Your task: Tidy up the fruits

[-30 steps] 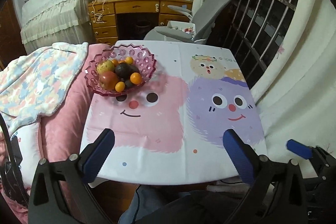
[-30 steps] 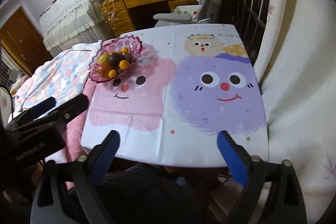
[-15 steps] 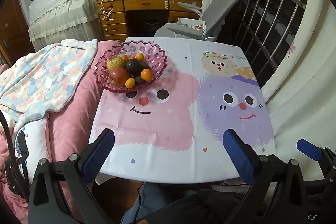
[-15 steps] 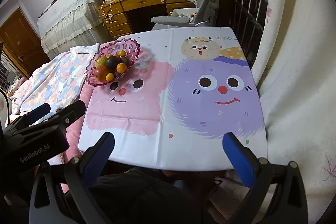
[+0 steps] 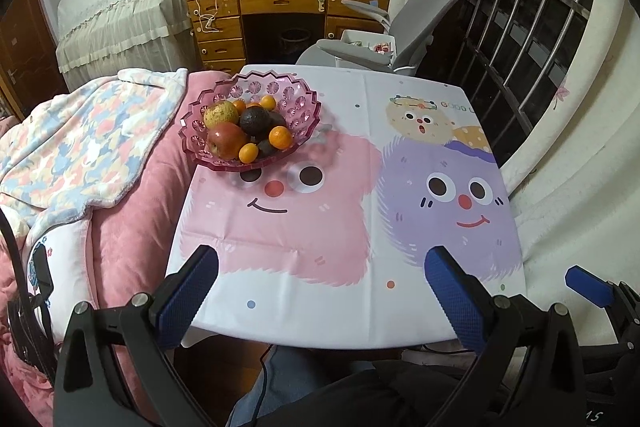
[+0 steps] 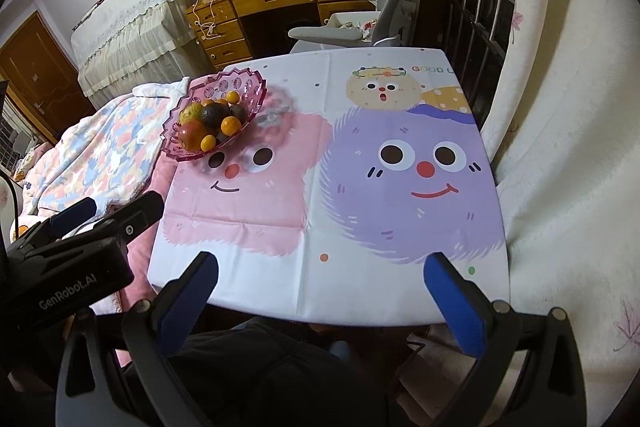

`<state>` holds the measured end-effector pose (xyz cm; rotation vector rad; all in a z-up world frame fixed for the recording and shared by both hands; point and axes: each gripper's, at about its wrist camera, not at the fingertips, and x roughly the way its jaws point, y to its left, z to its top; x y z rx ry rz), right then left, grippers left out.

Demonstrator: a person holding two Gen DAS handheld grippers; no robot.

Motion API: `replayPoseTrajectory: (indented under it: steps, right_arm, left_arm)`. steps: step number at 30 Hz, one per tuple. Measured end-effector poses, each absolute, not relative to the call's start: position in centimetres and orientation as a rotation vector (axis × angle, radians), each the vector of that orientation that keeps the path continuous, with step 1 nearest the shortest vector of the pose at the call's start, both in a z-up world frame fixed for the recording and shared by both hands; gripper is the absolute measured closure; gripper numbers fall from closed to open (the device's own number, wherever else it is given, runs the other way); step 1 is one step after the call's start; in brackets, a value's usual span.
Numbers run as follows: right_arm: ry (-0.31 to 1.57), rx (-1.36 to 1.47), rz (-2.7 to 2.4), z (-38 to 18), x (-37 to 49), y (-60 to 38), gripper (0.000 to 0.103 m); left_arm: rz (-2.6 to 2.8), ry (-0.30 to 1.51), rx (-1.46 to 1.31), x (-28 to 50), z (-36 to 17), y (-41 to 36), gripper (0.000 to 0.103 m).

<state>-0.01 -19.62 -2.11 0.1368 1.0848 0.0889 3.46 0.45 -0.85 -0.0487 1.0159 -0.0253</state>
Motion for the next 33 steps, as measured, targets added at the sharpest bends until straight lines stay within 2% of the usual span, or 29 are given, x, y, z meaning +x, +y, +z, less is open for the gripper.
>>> replayPoseTrajectory:
  steps: [33]
  right_arm:
    - [1.1,0.129,0.091,-2.56,0.46,-19.66,0.0]
  left_arm:
    - [-0.03,1.009,-0.033,3.78,-0.81,-0.07,0.0]
